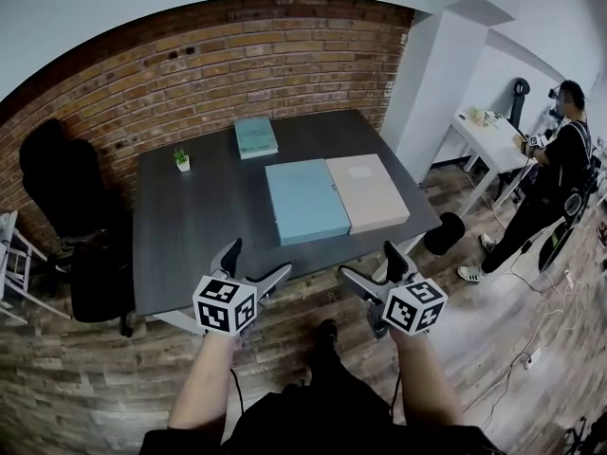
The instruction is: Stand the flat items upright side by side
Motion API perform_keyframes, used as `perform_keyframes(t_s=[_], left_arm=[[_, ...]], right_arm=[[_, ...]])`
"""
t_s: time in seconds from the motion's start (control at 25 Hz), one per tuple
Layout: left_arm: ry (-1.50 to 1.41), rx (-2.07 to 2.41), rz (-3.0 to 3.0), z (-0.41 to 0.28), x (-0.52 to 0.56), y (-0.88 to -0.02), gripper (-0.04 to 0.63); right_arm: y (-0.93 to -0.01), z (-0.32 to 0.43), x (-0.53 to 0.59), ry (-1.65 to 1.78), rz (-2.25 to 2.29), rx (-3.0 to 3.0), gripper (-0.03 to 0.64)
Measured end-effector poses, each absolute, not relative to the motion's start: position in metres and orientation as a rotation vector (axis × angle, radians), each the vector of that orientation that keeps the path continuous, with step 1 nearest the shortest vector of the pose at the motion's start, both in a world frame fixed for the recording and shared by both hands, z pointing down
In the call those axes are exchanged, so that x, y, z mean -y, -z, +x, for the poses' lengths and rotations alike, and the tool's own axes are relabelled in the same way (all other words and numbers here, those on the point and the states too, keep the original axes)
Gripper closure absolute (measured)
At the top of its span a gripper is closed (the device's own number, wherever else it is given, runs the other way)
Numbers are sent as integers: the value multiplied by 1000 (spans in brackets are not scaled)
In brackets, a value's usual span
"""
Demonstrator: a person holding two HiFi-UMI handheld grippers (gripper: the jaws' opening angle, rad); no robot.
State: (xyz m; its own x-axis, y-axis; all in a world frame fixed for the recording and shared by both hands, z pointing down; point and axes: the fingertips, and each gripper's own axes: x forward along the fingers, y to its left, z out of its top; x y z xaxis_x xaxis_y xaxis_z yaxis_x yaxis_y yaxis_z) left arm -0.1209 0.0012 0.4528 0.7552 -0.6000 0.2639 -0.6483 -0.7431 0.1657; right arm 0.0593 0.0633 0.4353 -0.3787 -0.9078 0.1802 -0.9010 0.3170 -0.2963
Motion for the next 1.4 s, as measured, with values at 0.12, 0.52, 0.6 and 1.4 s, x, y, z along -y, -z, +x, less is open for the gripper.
perform_keyframes(t_s=[0.12, 0.52, 0.6, 1.4], left_arm=[[-328, 991, 2691, -105, 32, -462, 74], [-434, 1039, 2538, -26, 140, -496, 75], [-455, 1055, 2499, -23, 150, -506, 75], [-468, 942, 2374, -44, 197, -572, 77]], right_arm=[[-448, 77, -26, 587, -1714, -2523, 44], [-501, 137, 94, 774, -1599, -2606, 46], [-509, 132, 110, 795, -1541, -2664, 46], [-561, 117, 172, 1060, -1659, -2696, 54]])
